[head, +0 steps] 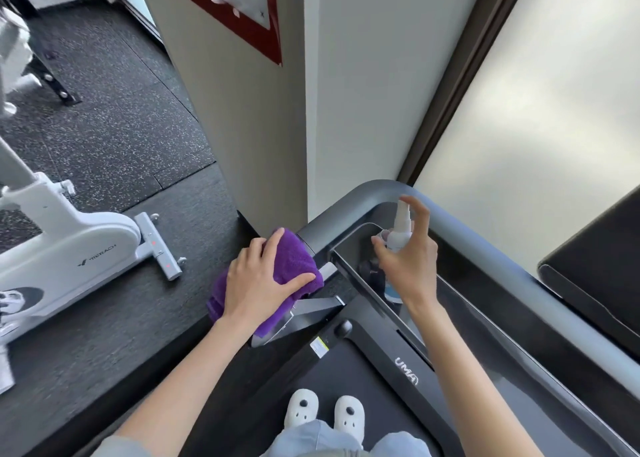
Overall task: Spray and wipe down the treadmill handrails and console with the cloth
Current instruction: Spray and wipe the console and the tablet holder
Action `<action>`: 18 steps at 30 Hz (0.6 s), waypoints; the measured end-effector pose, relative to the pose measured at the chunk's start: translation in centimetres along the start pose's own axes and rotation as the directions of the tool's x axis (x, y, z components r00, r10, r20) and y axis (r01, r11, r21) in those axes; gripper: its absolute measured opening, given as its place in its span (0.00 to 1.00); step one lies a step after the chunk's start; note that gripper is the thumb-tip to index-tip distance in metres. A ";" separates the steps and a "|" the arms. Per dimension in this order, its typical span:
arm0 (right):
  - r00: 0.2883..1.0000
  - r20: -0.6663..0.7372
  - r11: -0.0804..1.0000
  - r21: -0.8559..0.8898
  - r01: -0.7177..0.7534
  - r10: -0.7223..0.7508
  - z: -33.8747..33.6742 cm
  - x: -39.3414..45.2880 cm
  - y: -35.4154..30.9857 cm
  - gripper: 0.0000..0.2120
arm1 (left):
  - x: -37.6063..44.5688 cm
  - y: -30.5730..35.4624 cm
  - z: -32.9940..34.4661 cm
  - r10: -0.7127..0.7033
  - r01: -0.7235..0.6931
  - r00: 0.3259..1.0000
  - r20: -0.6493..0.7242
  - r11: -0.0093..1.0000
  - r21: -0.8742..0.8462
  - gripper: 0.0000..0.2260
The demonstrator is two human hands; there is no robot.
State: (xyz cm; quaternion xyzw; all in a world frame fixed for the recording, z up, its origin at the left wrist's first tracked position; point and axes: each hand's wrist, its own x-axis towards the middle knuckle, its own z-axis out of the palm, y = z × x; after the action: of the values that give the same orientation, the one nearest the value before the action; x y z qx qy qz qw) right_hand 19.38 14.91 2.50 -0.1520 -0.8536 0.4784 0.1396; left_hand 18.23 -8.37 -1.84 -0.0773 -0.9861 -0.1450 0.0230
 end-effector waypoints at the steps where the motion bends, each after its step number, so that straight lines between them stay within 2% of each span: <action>1: 1.000 -0.011 1.000 0.012 -0.005 0.006 -0.2 -0.1 0.3 0.31 | 0.3 0.1 0.3 0.010 -0.010 1.000 -0.010 0.999 0.039 0.46; 5: 0.998 -0.042 0.999 0.038 -0.035 0.036 -1.3 -0.5 1.5 0.31 | 3.0 3.3 1.4 0.037 -0.025 0.998 -0.052 0.976 0.215 0.43; 8: 0.996 -0.068 0.997 0.054 -0.056 0.059 -1.9 -0.7 2.1 0.31 | 5.5 6.4 1.5 0.027 -0.025 1.000 -0.003 0.965 0.262 0.40; 13: 0.993 -0.110 0.995 0.094 -0.040 0.050 -2.8 -1.6 2.1 0.32 | 10.1 10.2 2.1 0.038 -0.053 0.995 0.089 0.983 0.174 0.40; 18: 0.992 -0.122 0.997 0.082 0.002 0.008 -3.3 -2.2 1.2 0.32 | 9.7 9.3 1.0 0.062 -0.067 0.983 0.172 0.998 0.022 0.51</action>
State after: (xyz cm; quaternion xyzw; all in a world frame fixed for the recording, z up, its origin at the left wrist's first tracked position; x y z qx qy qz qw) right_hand 22.84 17.16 2.96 -0.1767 -0.8228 0.5030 0.1970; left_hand 10.08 2.17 0.48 -0.1209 -0.9834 -0.1233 -0.0560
